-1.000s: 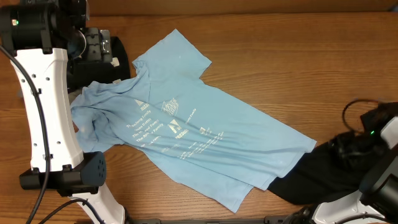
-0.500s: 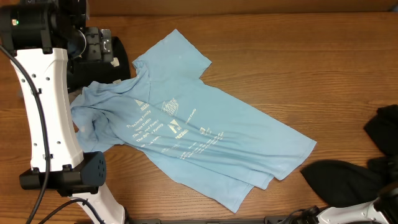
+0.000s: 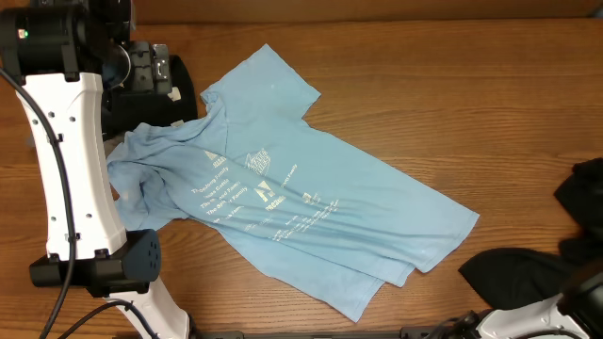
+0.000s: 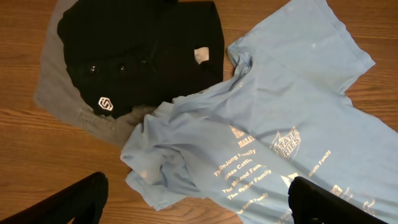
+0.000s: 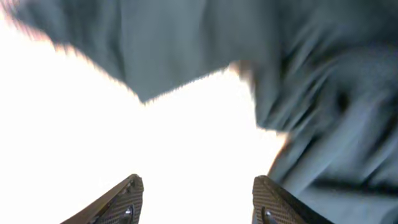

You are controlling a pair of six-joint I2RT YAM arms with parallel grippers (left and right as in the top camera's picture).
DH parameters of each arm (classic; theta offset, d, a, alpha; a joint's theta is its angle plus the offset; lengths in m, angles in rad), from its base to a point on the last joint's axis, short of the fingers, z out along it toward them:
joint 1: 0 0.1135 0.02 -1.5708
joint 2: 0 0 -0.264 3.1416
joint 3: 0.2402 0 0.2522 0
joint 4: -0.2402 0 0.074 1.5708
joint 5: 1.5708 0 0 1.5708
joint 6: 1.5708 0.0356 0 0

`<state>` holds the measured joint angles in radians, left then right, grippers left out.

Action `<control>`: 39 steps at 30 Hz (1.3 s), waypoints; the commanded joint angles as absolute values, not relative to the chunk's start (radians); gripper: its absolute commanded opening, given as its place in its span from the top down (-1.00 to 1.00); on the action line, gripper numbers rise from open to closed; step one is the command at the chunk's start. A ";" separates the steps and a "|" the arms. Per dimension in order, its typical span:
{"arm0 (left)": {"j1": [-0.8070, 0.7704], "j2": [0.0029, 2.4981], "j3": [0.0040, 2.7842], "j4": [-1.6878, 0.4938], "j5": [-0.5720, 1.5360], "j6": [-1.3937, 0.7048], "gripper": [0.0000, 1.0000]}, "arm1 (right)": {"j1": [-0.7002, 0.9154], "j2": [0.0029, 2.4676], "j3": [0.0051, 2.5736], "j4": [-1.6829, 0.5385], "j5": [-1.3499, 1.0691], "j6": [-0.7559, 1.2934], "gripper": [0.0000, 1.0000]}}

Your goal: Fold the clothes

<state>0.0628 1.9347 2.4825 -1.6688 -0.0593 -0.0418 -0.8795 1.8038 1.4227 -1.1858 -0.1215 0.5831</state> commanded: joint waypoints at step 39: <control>0.057 1.929 2.497 -1.676 0.028 -0.022 -1.00 | -0.870 1.748 1.509 -1.007 -0.582 0.387 -0.30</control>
<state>0.0628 1.9347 2.4825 -1.6741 -0.0322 -0.0418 -0.9718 1.7908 1.4849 -0.9813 -0.3840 0.5190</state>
